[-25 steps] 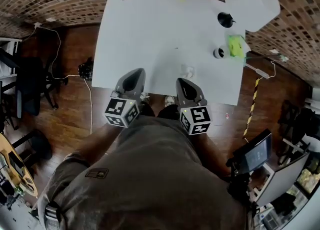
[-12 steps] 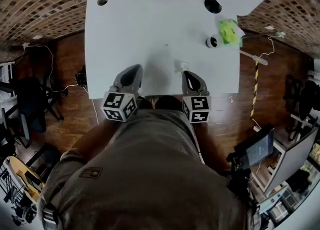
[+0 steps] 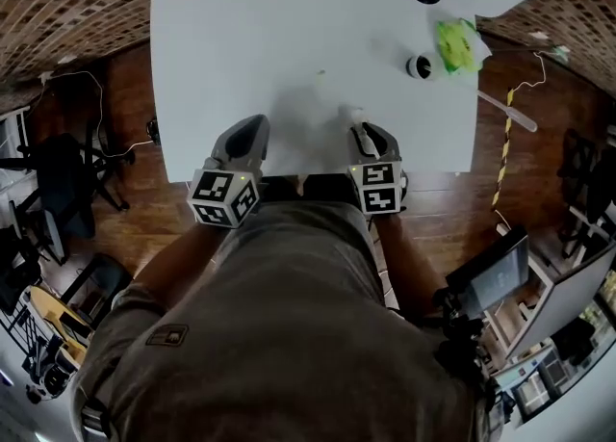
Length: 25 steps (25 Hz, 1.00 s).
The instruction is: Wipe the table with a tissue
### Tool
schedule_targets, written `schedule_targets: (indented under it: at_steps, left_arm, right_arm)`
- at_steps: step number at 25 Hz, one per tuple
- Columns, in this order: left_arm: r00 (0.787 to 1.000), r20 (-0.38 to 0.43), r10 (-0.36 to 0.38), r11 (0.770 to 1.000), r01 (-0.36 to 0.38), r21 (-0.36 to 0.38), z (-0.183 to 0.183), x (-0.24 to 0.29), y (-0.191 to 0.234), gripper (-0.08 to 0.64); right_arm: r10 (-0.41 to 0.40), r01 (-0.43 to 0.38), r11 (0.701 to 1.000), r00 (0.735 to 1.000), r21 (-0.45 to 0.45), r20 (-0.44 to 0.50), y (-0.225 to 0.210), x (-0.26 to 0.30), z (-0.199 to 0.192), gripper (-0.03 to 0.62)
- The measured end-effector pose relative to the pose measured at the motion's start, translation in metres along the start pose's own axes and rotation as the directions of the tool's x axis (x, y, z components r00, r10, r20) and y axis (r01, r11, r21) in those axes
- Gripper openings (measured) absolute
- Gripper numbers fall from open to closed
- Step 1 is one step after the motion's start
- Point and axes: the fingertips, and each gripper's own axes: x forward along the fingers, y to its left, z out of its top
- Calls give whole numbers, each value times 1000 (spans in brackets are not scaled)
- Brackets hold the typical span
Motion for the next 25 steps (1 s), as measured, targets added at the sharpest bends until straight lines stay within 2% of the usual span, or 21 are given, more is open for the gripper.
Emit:
schedule_targets:
  at_steps: [2,5,7,17,25]
  left_arm:
    - [1000,-14,1,1000,-1,-1,-4,1,3,2]
    - [1000,-25,0,1000,-1,-2,-6,4,6,2]
    - [1000,-23,1,1000,-1,-4,-5,6,9,2]
    - [998,42,38,999,-38,-22,14,-1,20,2]
    - [988,92,121,992,-116,-49,26,-26,40,2]
  right_arm:
    - [-7,6,1000,999,-16,-32,0,7,-4,111]
    - [-28,26,999,998,-39,-56,-4,11,-5,53]
    - [-32,29,999,998,-39,-60,-5,11,-1,39]
    - [-14,17,995,999,-98,31,-3,14,48,31]
    - [41,-28,984,997,-174,71,8,40,95,31]
